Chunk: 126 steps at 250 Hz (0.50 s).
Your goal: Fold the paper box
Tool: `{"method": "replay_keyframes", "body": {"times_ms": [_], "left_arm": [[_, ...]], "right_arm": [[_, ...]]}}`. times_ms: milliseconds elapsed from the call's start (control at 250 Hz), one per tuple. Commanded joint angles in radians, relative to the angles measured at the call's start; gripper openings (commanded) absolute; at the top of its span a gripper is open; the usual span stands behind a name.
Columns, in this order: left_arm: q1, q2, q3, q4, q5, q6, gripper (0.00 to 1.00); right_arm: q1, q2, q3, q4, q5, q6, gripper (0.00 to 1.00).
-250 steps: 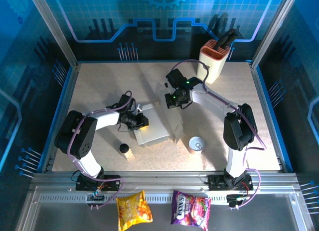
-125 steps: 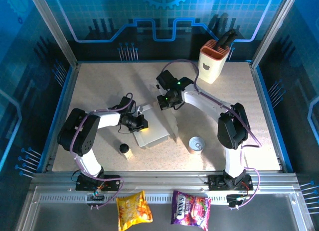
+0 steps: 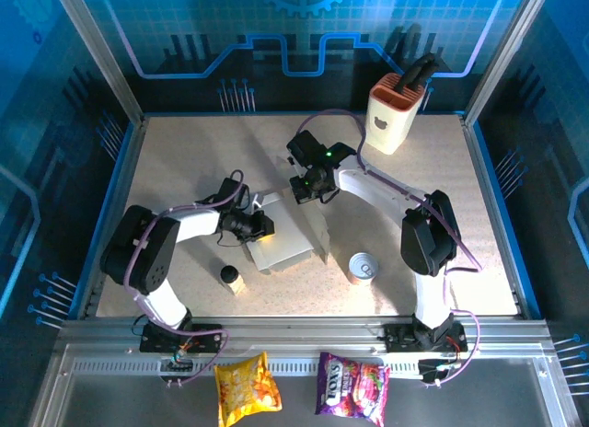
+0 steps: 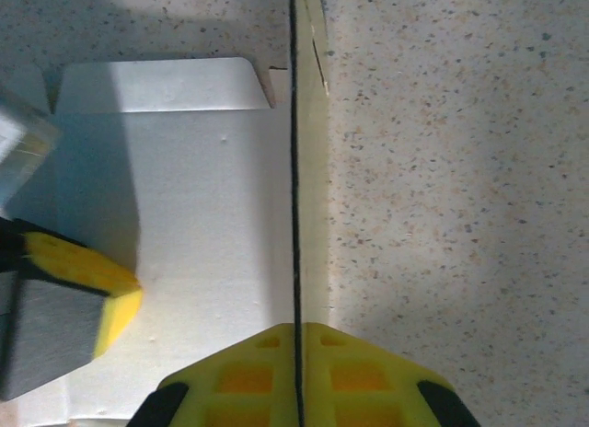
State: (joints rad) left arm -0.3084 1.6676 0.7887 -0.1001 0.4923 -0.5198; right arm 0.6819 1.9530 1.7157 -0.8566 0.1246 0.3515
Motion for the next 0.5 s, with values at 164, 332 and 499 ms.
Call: {"method": "replay_keyframes", "body": {"times_ms": [164,332,499], "left_arm": [[0.037,-0.198,0.029,0.009,-0.088,0.074,0.34],[0.045,-0.253,0.037,0.071,-0.139,0.154,0.39],[0.053,-0.263,0.019,0.199,-0.167,0.248,0.43]], "right_arm": [[0.006,-0.036,0.002,-0.014,0.037,-0.258,0.06],[-0.031,-0.055,0.001,0.022,-0.002,-0.434,0.06],[-0.078,-0.103,-0.075,0.111,-0.12,-0.615,0.07]]}}
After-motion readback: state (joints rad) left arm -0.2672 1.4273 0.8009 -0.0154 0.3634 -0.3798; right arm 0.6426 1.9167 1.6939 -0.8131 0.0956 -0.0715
